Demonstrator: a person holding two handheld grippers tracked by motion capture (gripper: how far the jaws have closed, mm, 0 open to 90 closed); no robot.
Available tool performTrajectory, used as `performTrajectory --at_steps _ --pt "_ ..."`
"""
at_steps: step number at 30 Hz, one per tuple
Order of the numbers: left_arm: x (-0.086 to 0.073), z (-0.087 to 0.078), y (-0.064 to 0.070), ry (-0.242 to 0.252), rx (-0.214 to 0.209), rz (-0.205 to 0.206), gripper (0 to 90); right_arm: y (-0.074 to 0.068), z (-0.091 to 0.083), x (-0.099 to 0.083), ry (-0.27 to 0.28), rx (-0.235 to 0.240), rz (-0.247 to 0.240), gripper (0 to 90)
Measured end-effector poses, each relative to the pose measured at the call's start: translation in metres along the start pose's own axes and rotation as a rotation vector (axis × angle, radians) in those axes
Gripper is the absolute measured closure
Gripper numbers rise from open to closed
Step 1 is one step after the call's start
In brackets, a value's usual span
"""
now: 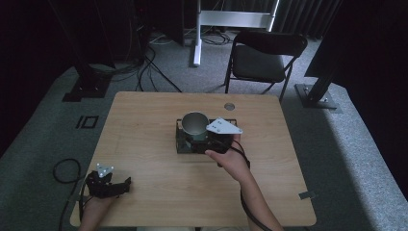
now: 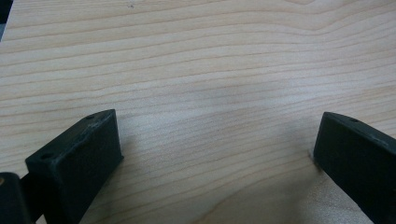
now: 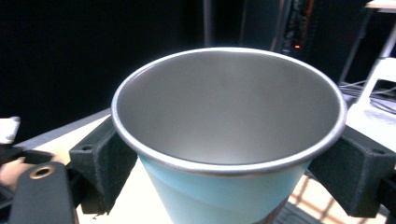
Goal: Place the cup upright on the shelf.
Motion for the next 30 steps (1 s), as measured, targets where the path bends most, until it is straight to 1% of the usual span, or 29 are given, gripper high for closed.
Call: performTrajectory --at_steps 4,8,9,11,12,14,17,18,25,30 --pt "0.000 0.000 0.000 0.001 0.001 -0.001 1.4 0.015 0.000 0.003 0.013 -0.072 0.006 13.1" --pt "0.000 0.000 0.000 0.001 0.000 0.000 1.4 0.030 0.001 0.006 0.021 -0.132 0.012 13.1" --pt "0.000 0.000 0.000 0.001 0.001 -0.001 1.4 0.034 0.001 0.005 0.019 -0.147 0.010 13.1" --pt "0.000 0.000 0.000 0.001 0.001 -0.002 1.4 0.040 0.002 0.005 0.023 -0.170 0.022 13.1" --pt "0.000 0.000 0.000 0.002 0.001 -0.001 1.4 0.045 0.003 0.004 0.025 -0.191 0.021 13.1" --pt "0.000 0.000 0.000 0.002 0.001 -0.001 1.4 0.050 0.004 0.001 0.018 -0.216 0.024 13.1" --pt "0.000 0.000 0.000 0.002 0.001 -0.002 1.4 0.056 0.007 -0.004 0.011 -0.238 0.027 13.1" --pt "0.000 0.000 0.000 0.002 0.001 -0.001 1.4 0.058 0.008 -0.007 0.010 -0.252 0.027 13.1" --pt "0.000 0.000 0.000 0.002 0.001 -0.002 1.4 0.069 0.015 -0.026 -0.012 -0.280 0.061 13.1" --pt "0.000 0.000 0.000 0.002 0.001 -0.002 1.4 0.076 0.017 -0.037 -0.017 -0.301 0.081 13.0"
Point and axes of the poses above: each handheld gripper's, and its own axes: z roughly forward along the jaws, x roughly out of its top, y roughly to its right, the point moved 9 cm from there along z, roughly forward along the jaws, and after that the axes turned 15 degrees about x, right-handed, at the moved point
